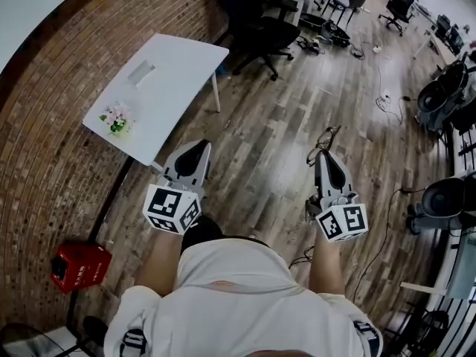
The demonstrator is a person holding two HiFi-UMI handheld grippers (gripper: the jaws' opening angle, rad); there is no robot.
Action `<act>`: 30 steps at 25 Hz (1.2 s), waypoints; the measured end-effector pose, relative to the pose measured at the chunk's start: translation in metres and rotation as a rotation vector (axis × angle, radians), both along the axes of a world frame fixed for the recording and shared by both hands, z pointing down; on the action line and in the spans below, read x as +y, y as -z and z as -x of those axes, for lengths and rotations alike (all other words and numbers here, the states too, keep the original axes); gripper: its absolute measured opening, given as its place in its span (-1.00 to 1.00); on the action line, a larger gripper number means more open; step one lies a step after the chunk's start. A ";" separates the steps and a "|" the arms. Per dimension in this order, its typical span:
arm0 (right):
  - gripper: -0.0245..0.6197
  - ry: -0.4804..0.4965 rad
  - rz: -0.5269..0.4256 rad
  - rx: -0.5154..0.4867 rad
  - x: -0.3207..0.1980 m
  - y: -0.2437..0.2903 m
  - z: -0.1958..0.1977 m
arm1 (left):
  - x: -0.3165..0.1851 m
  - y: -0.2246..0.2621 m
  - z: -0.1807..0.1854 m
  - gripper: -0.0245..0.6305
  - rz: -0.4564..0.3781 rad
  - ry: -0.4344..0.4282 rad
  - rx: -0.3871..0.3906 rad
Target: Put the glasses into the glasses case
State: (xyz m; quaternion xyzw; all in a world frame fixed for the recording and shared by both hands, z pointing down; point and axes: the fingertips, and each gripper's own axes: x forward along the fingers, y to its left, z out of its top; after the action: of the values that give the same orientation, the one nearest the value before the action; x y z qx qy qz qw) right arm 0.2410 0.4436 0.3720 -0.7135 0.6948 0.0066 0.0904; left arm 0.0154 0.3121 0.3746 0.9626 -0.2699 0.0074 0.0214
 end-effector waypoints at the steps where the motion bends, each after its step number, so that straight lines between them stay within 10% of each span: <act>1: -0.73 0.006 0.007 -0.001 -0.002 -0.002 -0.003 | -0.002 -0.003 -0.003 -0.85 0.009 0.001 -0.002; 16: -0.73 0.030 0.046 0.043 -0.164 0.008 -0.057 | -0.158 -0.006 -0.051 -0.85 0.031 0.031 0.020; 30: -0.72 0.184 0.084 0.097 -0.359 0.015 -0.007 | -0.318 -0.002 0.002 -0.85 0.054 0.147 0.063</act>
State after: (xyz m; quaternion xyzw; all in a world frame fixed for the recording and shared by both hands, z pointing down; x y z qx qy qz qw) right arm 0.2484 0.0843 0.3568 -0.6486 0.7607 0.0038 0.0271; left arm 0.0133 -0.0058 0.3765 0.9390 -0.3388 -0.0173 0.0563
